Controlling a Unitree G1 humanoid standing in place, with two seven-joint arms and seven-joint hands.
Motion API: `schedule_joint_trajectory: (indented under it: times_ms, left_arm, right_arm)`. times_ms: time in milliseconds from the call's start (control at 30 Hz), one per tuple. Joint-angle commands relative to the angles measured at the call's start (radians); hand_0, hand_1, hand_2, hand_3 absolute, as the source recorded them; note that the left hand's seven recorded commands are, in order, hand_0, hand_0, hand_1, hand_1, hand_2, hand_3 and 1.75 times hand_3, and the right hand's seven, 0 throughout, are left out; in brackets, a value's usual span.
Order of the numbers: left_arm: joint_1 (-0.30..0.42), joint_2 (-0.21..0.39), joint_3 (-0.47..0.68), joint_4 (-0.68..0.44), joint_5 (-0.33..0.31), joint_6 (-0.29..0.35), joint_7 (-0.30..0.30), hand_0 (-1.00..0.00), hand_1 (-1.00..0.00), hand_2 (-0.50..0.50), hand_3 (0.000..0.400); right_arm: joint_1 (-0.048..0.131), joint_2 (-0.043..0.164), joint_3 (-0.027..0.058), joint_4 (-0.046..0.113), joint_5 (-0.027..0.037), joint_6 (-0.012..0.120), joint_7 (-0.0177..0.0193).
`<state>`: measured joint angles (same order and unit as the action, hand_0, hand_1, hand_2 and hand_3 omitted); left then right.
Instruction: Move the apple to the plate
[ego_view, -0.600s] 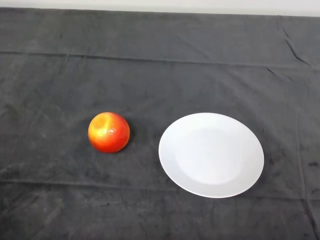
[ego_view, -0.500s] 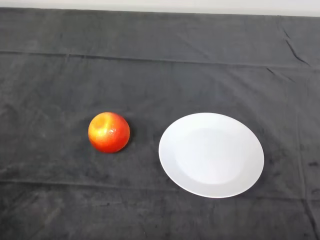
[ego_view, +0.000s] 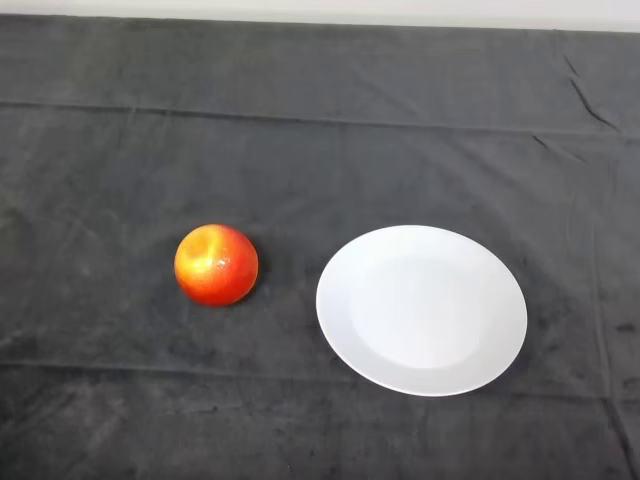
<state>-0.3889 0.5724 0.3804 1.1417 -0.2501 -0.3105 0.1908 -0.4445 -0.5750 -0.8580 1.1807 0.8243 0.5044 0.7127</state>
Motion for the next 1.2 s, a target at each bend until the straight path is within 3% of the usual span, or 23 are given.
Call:
schedule_joint_trajectory:
  times_ms: [33, 833, 1200]
  left_arm:
    - [-0.051, 0.025, 0.009, 0.01, 0.027, -0.004, -0.003, 0.0, 0.0, 0.0, 0.0]
    - [-0.118, 0.047, -0.067, 0.019, 0.137, -0.15, -0.036, 0.0, 0.0, 0.0, 0.0]
    - [-0.159, -0.002, -0.142, -0.028, 0.202, -0.164, -0.048, 0.0, 0.0, 0.0, 0.0]
  right_arm:
    - [0.01, -0.033, -0.0201, 0.017, 0.0062, 0.0, 0.0138]
    - [0.01, -0.033, -0.0205, 0.018, 0.0058, 0.0, 0.0142]
    - [0.01, -0.033, -0.0207, 0.018, 0.0057, 0.0, 0.0143]
